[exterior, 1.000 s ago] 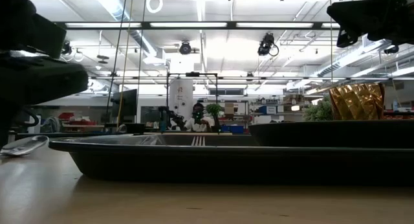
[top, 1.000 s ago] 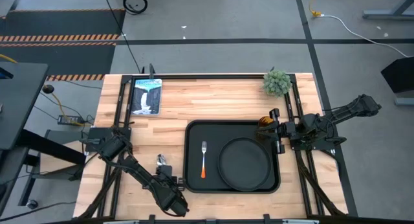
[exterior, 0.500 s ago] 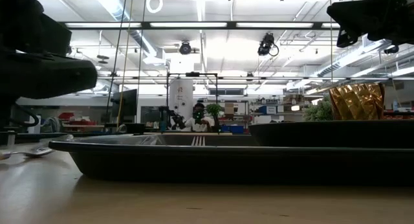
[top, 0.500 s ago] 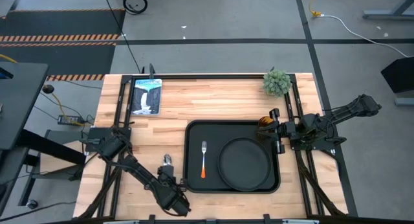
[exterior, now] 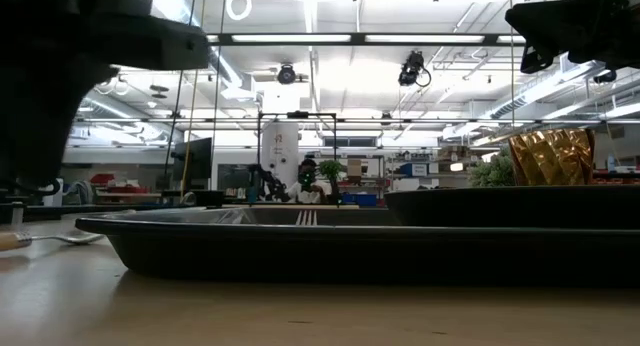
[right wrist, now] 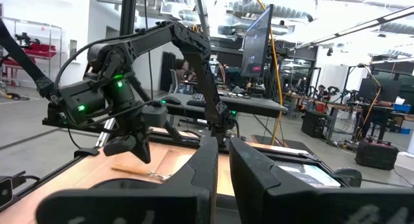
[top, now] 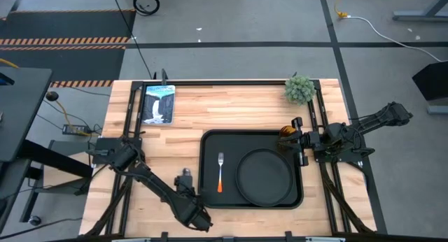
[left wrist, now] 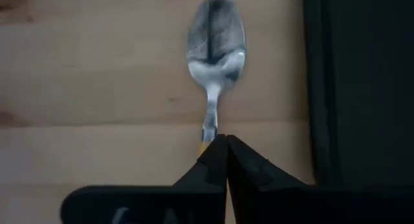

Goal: Pick and place plate/cup/fork/spoon on tray
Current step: Put the yellow spoon to the left of the orange fork on the black tray

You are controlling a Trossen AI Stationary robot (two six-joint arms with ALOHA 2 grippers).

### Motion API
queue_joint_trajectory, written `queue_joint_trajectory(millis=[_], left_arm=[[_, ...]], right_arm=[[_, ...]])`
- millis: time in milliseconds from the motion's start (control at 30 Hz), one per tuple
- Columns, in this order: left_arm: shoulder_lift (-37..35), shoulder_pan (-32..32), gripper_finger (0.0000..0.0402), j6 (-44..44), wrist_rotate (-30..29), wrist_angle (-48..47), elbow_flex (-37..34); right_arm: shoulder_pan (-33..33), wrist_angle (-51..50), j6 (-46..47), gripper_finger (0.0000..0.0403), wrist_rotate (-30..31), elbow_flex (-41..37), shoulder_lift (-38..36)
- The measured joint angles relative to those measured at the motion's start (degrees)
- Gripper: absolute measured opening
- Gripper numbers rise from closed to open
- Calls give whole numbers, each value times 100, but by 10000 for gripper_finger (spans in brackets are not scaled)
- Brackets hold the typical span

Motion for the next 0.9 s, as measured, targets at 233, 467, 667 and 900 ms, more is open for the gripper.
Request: queue_joint_trajectory(millis=[233, 467, 667, 900], left_arm=[[-1, 41, 49, 119, -24, -110, -44], [-3, 48, 128, 162, -142, 161, -417], [-3, 43, 140, 176, -138, 623, -754], [-10, 24, 139, 306, 9, 934, -883]], right_arm=[[-1, 0, 0, 45, 0, 0, 0], [-1, 0, 0, 45, 0, 0, 1], [0, 0, -2, 45, 0, 0, 0], [0, 0, 0, 45, 0, 0, 0]])
